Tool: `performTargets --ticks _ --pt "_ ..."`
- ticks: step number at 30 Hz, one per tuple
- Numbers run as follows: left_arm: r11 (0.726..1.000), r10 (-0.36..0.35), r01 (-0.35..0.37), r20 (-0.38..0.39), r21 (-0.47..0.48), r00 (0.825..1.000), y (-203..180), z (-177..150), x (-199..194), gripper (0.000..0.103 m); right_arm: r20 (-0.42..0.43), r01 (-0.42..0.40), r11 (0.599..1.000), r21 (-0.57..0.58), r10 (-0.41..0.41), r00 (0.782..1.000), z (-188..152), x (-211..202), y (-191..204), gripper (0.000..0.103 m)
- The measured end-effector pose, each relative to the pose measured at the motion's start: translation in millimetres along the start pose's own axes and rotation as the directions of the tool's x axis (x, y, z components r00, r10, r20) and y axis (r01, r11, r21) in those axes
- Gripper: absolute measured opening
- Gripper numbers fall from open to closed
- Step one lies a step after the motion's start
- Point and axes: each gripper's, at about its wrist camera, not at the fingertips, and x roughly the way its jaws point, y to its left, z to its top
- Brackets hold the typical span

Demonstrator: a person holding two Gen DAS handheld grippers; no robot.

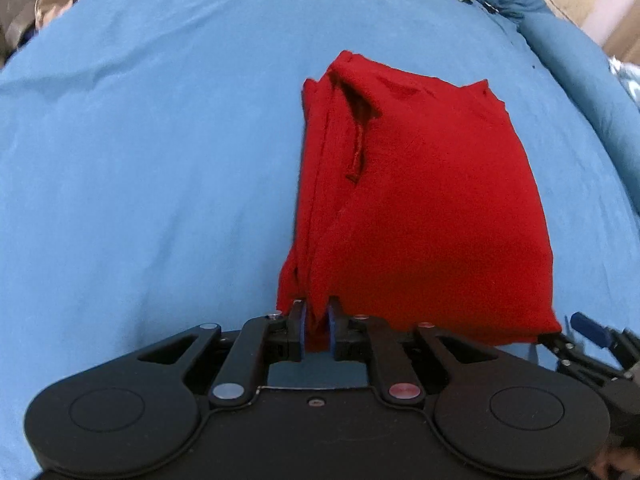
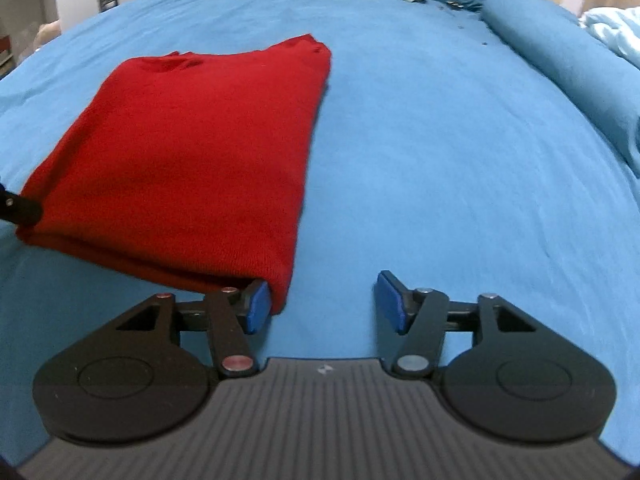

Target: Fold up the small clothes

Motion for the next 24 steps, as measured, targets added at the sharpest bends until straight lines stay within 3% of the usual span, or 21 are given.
performTargets --ticks 2,4,6,7,9,13,15,20,21,23,24 --pt "1.000 0.017 -0.017 0.011 0.012 1.000 -4 5 -11 0.025 -0.019 -0.052 0.999 0.002 0.052 0.998 5 -4 -10 0.077" --pt "0.998 0.040 -0.042 0.057 0.043 0.998 -5 11 -27 0.040 -0.041 -0.095 0.995 0.016 0.096 0.995 13 -13 -20 0.079" --pt "0.995 0.057 -0.065 0.107 0.074 0.993 -8 25 -38 0.073 -0.053 -0.163 0.985 0.056 0.166 0.985 29 -24 -30 0.089" --pt "0.995 0.052 -0.063 0.128 0.083 0.990 -8 34 -40 0.077 -0.049 -0.195 0.978 0.079 0.200 0.979 37 -29 -38 0.100" --pt "0.995 0.020 -0.034 0.133 0.097 0.991 -4 56 -35 0.087 -0.032 -0.266 0.955 0.134 0.272 0.962 58 -33 -56 0.103" --pt "0.996 -0.088 0.085 0.083 0.037 0.993 9 94 6 0.087 -0.046 -0.364 0.900 0.240 0.385 0.922 97 -8 -75 0.103" --pt "0.992 -0.124 0.124 0.061 0.001 0.990 15 104 30 0.082 -0.045 -0.383 0.874 0.298 0.414 0.909 111 18 -79 0.103" --pt "0.979 -0.203 0.203 -0.012 -0.015 0.979 24 105 61 0.075 -0.084 -0.406 0.818 0.408 0.477 0.875 120 82 -78 0.103" --pt "0.977 -0.214 0.213 -0.008 -0.023 0.977 26 104 63 0.069 -0.091 -0.410 0.813 0.413 0.485 0.870 120 89 -76 0.101" --pt "0.968 -0.246 0.246 -0.013 -0.044 0.969 28 105 63 0.052 -0.115 -0.422 0.801 0.425 0.510 0.852 118 101 -73 0.084" --pt "0.968 -0.248 0.247 -0.017 -0.053 0.969 27 106 62 0.047 -0.119 -0.428 0.795 0.430 0.520 0.846 117 104 -71 0.082"
